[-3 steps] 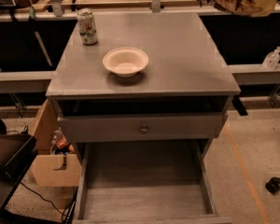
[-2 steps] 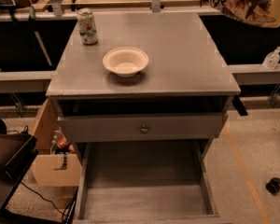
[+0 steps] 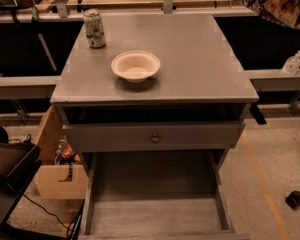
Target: Place brown chip bag into middle drawer
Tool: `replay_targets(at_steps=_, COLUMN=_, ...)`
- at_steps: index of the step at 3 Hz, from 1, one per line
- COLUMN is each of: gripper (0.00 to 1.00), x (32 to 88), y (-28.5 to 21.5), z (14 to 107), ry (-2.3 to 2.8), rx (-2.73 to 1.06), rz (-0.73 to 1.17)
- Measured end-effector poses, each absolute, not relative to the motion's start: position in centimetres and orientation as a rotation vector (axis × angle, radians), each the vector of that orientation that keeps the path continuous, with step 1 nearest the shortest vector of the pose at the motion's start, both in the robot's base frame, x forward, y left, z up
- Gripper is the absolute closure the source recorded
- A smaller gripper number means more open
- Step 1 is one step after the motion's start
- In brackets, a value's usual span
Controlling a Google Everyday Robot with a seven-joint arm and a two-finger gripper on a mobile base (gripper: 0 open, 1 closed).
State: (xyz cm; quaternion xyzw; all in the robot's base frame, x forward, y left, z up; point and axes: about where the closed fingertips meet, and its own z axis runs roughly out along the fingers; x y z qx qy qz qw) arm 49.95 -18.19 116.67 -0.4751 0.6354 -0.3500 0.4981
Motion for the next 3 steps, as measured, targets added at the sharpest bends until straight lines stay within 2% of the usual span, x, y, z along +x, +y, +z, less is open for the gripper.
replay_targets(at_steps=2, gripper=1.0, x=48.4, y=-18.1, z=116.3, ry=1.538, rx=-1.153, rz=-0.805)
replay_targets(at_steps=3, gripper=1.0, x=43.8, y=-20.9, z=114.3, ry=1.543, rx=-1.162, rz=-0.786)
